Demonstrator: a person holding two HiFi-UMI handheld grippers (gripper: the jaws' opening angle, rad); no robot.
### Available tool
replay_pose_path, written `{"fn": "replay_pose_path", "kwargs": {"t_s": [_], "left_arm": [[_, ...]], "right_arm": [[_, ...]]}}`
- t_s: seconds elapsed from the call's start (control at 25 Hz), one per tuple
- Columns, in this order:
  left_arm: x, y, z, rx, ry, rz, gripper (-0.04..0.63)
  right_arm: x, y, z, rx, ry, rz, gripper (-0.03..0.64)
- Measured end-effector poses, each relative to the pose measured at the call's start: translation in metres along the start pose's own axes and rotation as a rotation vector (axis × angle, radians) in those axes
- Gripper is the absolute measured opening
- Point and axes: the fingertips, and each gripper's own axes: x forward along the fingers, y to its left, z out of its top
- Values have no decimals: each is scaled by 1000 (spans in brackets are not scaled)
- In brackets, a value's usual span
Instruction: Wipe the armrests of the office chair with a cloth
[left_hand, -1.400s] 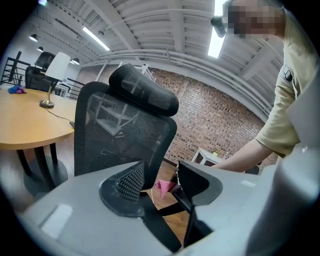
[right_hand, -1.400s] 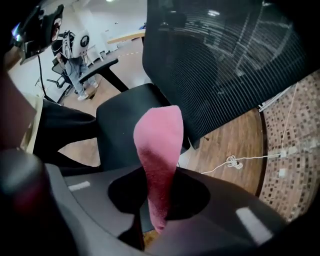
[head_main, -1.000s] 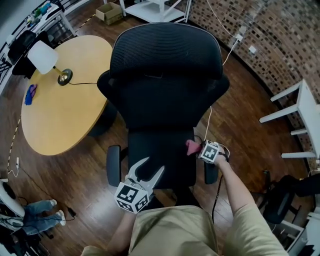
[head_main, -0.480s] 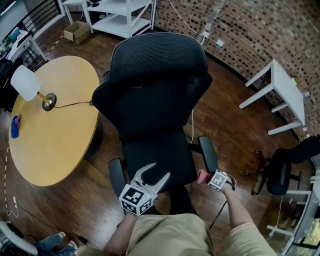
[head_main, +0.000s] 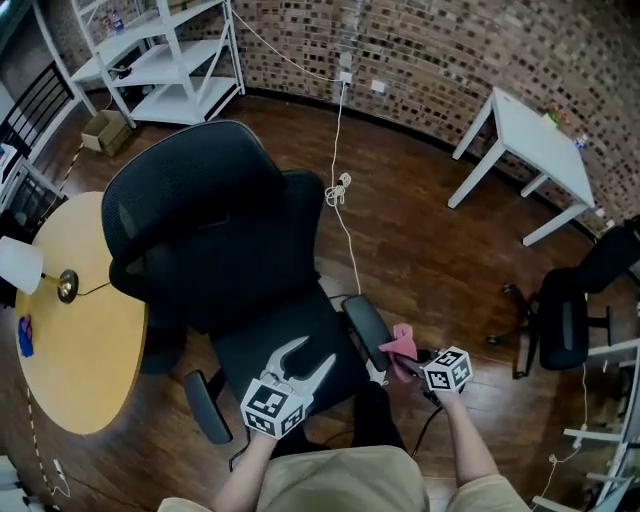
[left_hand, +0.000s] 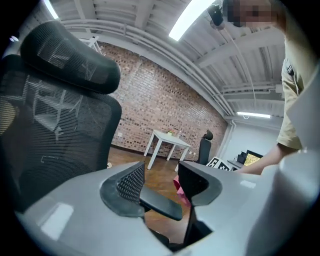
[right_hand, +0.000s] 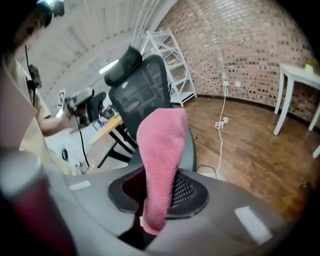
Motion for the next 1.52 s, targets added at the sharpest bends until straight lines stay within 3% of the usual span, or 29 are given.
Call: {"fn": "replay_pose_path", "kwargs": {"t_s": [0.16,0.4,0.68,1.04,1.16,1.4,1.52], "left_arm": [[90,-14,-7,-7,23,51,198],[185,-12,-9,-21,101,143,199],[223,-3,-32,12,191,193,199],[221,34,-42,-47,198,291,199],[217,38,-44,-48,203,282,199],[213,66,-58,-65,195,245,199],[214,86,-63,-66,200,223,199]], "right_arm": [[-12,-63,22,125,-130,141,67],[16,-115,23,226,-62,335,67],[63,-143,8,360,-38,474,67],[123,-153,36,326,10,572,67],[141,-132,47,276,35,693,67],[180,-100,39,165,181,896,61],[206,-99,37,80,215,867,61]]}}
